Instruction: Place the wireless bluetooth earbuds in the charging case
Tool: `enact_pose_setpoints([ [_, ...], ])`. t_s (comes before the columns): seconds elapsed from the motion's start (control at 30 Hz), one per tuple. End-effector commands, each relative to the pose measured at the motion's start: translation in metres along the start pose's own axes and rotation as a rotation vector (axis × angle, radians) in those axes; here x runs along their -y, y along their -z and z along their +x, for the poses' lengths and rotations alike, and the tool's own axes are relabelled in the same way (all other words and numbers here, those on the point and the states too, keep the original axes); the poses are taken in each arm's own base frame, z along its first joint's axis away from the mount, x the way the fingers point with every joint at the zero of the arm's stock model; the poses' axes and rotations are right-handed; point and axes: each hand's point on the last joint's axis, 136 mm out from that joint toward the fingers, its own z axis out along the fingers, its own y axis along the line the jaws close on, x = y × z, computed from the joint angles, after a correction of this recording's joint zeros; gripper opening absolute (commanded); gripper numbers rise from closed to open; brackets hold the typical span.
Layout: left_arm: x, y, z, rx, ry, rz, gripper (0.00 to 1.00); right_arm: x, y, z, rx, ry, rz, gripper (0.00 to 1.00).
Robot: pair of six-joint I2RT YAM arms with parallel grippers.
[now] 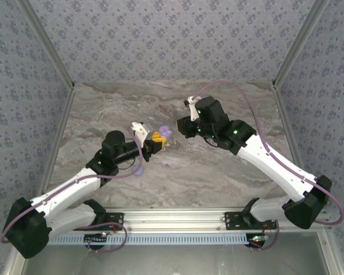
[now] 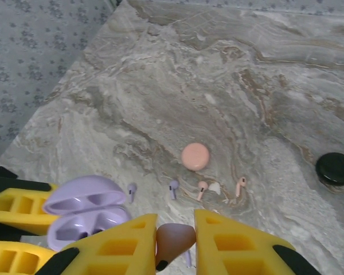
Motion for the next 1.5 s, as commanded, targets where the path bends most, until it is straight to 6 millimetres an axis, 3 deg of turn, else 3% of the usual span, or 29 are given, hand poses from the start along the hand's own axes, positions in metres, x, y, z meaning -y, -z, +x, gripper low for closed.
enact_pose_setpoints([
  [0.0, 0.01, -0.002, -0.024, 0.059, -0.034, 0.044, 0.0, -0.016, 0.0, -0.014, 0.034, 0.013, -0.043, 0.22],
  [0.27, 0.01, -0.004, -0.025, 0.057, -0.034, 0.044, 0.0, -0.021, -0.011, -0.005, 0.003, 0.027, -0.037, 0.22],
  [1.0, 0.011, -0.003, -0.023, 0.052, -0.039, 0.043, 0.0, -0.024, -0.024, -0.002, 0.002, 0.049, -0.013, 0.22],
  [1.47, 0.004, -0.002, -0.024, 0.066, -0.024, 0.004, 0.0, -0.034, -0.025, 0.018, -0.074, 0.073, -0.051, 0.23],
])
